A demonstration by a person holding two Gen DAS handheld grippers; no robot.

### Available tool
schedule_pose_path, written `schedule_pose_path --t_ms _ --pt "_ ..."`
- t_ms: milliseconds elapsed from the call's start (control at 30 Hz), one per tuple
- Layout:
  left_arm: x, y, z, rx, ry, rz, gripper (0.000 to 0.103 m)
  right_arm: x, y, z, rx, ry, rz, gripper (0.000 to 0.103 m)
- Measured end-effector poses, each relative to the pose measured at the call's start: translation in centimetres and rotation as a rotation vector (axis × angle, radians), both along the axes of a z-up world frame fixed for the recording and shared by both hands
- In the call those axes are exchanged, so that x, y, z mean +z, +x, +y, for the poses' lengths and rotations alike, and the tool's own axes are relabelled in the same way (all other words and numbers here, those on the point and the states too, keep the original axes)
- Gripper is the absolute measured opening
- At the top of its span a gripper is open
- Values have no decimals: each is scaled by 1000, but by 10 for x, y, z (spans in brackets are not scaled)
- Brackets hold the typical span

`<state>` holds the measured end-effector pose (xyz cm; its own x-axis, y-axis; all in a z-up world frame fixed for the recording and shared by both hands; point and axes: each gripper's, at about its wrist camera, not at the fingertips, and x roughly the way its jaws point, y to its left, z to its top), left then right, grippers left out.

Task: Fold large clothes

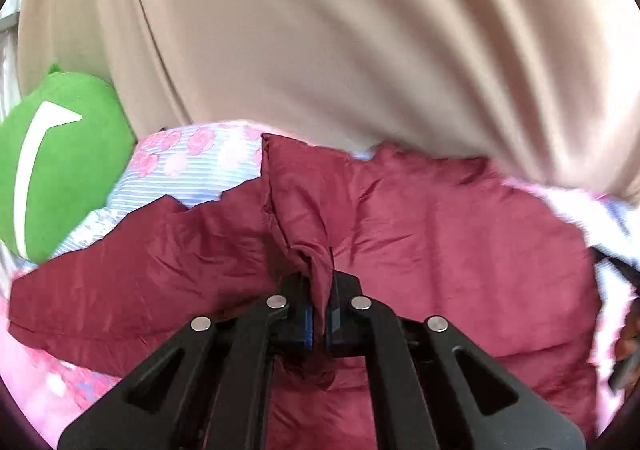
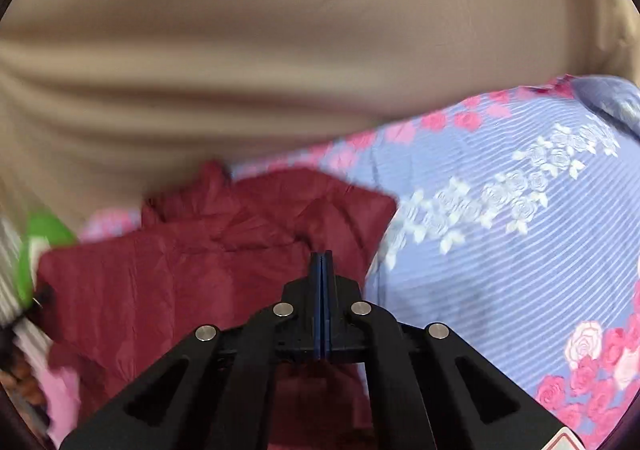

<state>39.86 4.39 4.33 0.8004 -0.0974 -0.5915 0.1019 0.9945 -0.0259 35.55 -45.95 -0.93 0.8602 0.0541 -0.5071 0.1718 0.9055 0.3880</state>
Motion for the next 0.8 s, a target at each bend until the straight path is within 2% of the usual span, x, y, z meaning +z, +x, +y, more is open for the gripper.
schedule_pose_path --t_ms 33,100,133,167,233,300,333,367,400,433,467,567,600,633,667,700,800 --pt "-18 14 -3 20 31 41 2 -6 5 -5 -29 -6 27 0" --pt "-53 33 -11 47 82 118 2 -33 25 -16 -72 -37 182 0" --pt "-71 42 -13 48 83 165 2 -42 27 -22 -80 -23 219 0" --pt "-82 43 -12 55 80 180 2 -44 18 -30 -111 2 206 0" --pt "-92 40 -14 60 76 158 2 -31 -7 -38 -109 61 106 0" --pt "-93 35 -14 47 67 144 2 -8 -38 -31 -70 41 5 6" --pt "-92 34 -14 40 55 145 2 -3 -47 -26 -50 24 -15 16" --pt "-93 33 -12 39 45 147 2 0 -58 -17 -6 0 -19 30" --pt "-93 29 -8 38 37 146 2 -1 -65 -11 28 -15 -15 38" --pt "-94 26 -4 36 30 146 3 -4 -71 -3 60 -43 -6 48" --pt "-95 25 -1 33 24 144 3 -10 -77 11 91 -122 26 51" --pt "-96 22 8 35 27 138 3 -30 -79 41 103 -390 110 56" --pt "-97 24 8 37 36 138 3 -36 -75 46 101 -441 133 56" --pt "-97 25 6 41 47 137 3 -39 -70 50 103 -455 151 48" --pt "-99 22 4 42 57 136 3 -38 -69 48 111 -436 148 12" --pt "-99 21 6 41 61 135 3 -32 -67 46 120 -391 137 3" --pt "-94 22 -2 31 44 137 3 -14 -75 29 68 -254 44 2"
